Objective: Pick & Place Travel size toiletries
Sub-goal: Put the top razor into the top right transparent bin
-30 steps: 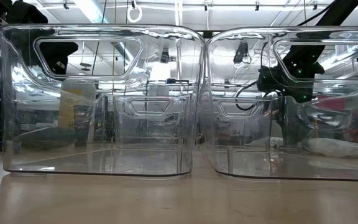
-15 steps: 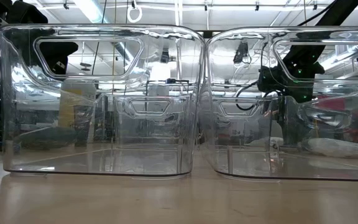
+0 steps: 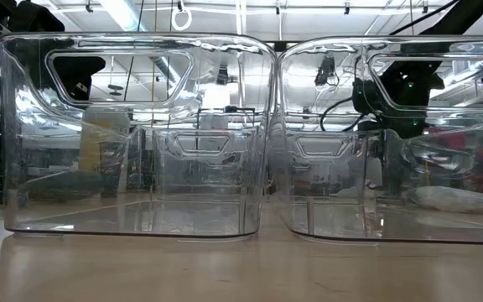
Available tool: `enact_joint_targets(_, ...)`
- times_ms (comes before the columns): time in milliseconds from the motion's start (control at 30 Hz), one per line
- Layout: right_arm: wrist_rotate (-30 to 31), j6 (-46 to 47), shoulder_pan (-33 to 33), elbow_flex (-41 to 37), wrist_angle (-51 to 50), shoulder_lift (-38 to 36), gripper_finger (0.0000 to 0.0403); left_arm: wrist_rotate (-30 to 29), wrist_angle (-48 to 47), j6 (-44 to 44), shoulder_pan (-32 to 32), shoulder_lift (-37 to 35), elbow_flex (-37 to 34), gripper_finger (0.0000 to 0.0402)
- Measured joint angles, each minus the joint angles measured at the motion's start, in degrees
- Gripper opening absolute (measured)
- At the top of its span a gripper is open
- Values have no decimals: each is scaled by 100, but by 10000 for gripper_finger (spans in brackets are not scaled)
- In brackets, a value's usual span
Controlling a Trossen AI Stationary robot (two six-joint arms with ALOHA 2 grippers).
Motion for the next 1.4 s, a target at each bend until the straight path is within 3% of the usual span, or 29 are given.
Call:
enact_joint_targets(900, -4, 4, -10, 7, 56, -1412, 45, 0, 0, 1, 1, 1, 0, 22)
enact_joint_targets(1400, -88, 1109, -4, 7, 1614, -1608, 45, -2, 0, 2, 0, 0, 0, 22)
